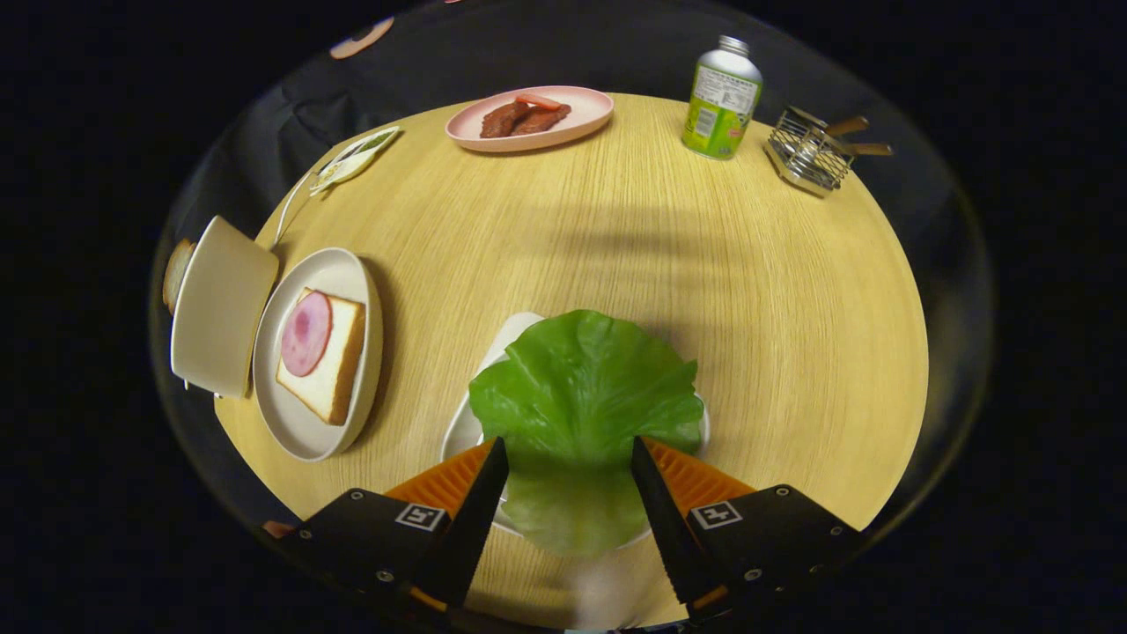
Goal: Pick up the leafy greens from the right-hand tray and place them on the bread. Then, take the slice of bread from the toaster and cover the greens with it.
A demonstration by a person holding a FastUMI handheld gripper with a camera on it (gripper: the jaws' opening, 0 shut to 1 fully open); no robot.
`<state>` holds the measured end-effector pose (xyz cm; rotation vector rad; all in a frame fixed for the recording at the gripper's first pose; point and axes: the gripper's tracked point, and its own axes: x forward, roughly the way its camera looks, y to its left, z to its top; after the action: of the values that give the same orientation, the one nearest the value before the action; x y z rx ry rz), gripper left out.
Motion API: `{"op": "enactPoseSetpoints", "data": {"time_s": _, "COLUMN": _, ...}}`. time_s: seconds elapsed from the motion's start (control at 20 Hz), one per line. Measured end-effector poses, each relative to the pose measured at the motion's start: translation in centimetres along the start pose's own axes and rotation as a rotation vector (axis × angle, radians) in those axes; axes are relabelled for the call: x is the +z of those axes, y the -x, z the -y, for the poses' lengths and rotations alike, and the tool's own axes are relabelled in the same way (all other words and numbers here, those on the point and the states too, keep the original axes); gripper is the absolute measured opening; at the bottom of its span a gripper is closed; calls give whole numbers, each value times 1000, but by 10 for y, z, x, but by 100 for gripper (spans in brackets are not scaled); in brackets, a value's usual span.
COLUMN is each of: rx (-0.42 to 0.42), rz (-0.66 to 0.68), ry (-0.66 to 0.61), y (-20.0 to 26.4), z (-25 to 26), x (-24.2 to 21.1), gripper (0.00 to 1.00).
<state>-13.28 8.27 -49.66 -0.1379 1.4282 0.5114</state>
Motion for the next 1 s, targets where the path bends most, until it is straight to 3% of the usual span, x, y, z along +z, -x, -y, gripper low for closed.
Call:
{"op": "enactPoseSetpoints", "data": {"time_s": 0.1, "rx": -45, "rz": 0, "ry": 19, "y": -1, "z": 5, "x": 1, "gripper": 82}}
{"op": "enactPoseSetpoints", "data": {"time_s": 0.3, "rx": -78, "rz": -8, "ry": -13, "y": -1, "z": 1, "x": -2, "gripper": 58}}
{"op": "enactPoseSetpoints", "data": {"time_s": 0.45, "rx": -86, "rz": -4, "ry": -78, "y": -1, "z": 3, "x": 1, "gripper": 21}}
{"op": "enactPoseSetpoints", "data": {"time_s": 0.55, "rx": -69, "rz": 0, "ry": -136, "y": 1, "z": 5, "x": 1, "gripper": 6}}
{"op": "enactPoseSetpoints", "data": {"time_s": 0.7, "rx": 2, "rz": 11, "ry": -216, "y": 10, "z": -5, "x": 1, "gripper": 1}}
{"op": "enactPoseSetpoints", "data": {"time_s": 1.0, "rx": 86, "rz": 111, "ry": -214, "y": 44, "z": -40, "x": 22, "gripper": 1}}
